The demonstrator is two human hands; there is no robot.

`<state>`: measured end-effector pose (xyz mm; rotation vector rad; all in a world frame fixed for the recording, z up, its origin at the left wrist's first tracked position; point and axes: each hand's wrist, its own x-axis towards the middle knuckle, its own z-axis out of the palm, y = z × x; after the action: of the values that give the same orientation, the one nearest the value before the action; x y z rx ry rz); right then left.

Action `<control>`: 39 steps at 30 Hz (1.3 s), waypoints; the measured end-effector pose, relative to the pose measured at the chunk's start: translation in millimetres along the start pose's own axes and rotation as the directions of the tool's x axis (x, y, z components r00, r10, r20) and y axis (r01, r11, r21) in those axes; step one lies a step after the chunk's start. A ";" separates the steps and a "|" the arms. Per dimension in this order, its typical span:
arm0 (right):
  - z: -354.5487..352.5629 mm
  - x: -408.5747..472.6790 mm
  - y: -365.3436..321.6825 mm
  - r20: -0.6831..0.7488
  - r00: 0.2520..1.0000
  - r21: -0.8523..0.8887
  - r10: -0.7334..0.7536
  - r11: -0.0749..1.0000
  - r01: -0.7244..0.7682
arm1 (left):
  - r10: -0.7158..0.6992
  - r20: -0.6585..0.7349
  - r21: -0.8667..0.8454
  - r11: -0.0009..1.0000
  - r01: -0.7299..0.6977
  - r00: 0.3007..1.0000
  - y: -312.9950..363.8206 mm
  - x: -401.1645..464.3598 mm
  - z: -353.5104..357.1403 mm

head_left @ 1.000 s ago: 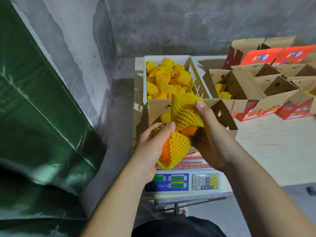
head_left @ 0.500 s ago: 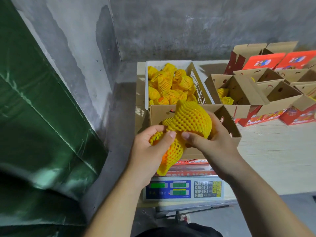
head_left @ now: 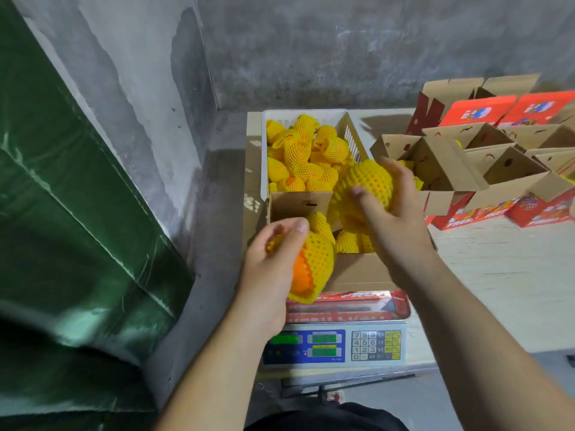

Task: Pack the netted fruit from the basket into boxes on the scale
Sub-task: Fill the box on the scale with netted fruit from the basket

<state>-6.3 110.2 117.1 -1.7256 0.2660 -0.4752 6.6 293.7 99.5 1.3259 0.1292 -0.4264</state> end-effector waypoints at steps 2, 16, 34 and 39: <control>-10.9 4.9 2.1 0.096 0.995 -0.342 0.032 0.940 0.003 | -0.133 -0.034 -0.165 0.978 0.125 0.991 5.2 1.7 -2.0; 23.7 -53.6 -3.0 0.394 0.916 0.003 0.072 0.997 -0.080 | -0.048 0.171 -0.260 0.961 0.092 0.984 8.6 -13.7 5.0; 29.8 -68.3 1.0 0.135 0.973 0.149 -0.185 0.975 0.164 | 0.129 0.324 0.258 0.941 -0.219 0.937 0.8 -26.2 -28.9; 33.1 -78.1 -0.8 0.187 0.950 -0.038 -0.251 0.964 0.262 | 0.137 0.246 0.209 0.959 -0.191 0.960 -11.0 -27.6 -26.5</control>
<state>-60.7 173.0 99.9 -1.8614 -0.0777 -0.4986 -18.8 323.5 92.1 1.4918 -0.2300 -0.4585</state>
